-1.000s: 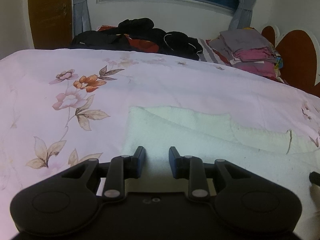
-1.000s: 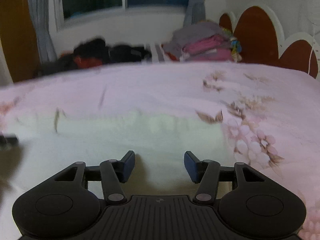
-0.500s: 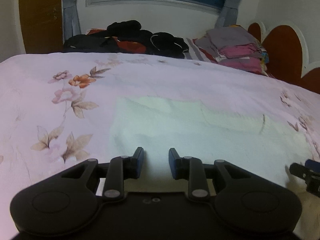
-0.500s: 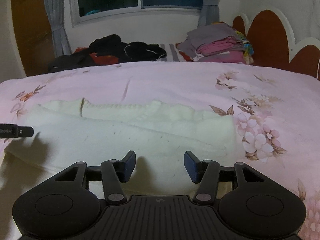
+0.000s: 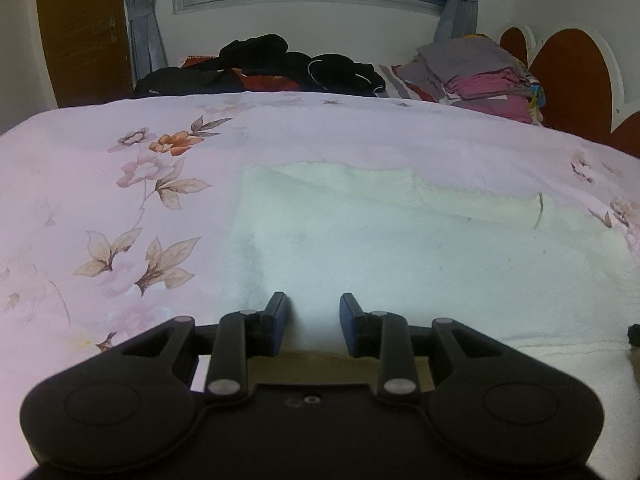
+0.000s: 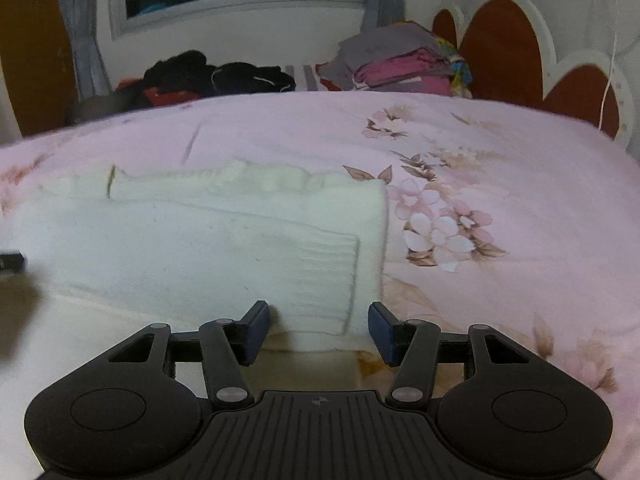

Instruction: Fold small clothes

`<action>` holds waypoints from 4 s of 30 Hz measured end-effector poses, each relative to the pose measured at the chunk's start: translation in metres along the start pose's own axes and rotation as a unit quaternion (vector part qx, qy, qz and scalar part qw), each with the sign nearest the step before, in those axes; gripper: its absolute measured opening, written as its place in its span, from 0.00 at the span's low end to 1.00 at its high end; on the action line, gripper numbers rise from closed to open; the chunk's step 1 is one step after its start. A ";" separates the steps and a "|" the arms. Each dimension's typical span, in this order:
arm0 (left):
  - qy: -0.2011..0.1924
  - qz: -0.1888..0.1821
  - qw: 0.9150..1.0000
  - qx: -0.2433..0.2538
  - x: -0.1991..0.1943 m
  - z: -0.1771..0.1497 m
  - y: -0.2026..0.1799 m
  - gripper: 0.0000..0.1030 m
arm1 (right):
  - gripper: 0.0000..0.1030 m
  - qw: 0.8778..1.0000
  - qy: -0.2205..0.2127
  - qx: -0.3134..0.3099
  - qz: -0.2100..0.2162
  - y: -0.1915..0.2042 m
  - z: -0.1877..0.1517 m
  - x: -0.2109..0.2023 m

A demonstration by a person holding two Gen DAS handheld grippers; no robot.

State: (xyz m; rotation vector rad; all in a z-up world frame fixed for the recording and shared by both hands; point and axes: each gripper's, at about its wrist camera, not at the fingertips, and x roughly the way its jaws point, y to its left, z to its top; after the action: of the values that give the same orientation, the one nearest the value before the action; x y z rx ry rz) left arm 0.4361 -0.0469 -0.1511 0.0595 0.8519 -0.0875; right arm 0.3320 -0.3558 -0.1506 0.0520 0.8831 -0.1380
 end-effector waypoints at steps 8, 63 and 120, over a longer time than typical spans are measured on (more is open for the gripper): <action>0.005 0.015 1.000 -0.007 -0.008 -0.001 -0.003 0.29 | 0.53 0.999 -0.033 0.012 0.017 -0.011 -0.001 -0.026; -0.005 -0.084 0.996 0.025 -0.259 -0.183 0.035 0.73 | 0.78 0.995 -0.078 0.026 0.061 0.050 -0.193 -0.293; 0.030 -0.178 0.983 -0.030 -0.252 -0.222 0.083 0.08 | 0.07 0.990 0.020 0.122 0.067 0.014 -0.242 -0.268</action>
State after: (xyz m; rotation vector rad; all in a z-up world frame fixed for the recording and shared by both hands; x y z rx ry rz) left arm 0.1132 0.0688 -0.1056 -0.1484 0.9189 -0.3979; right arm -0.0192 -0.2904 -0.0966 0.3427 0.8957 -0.1186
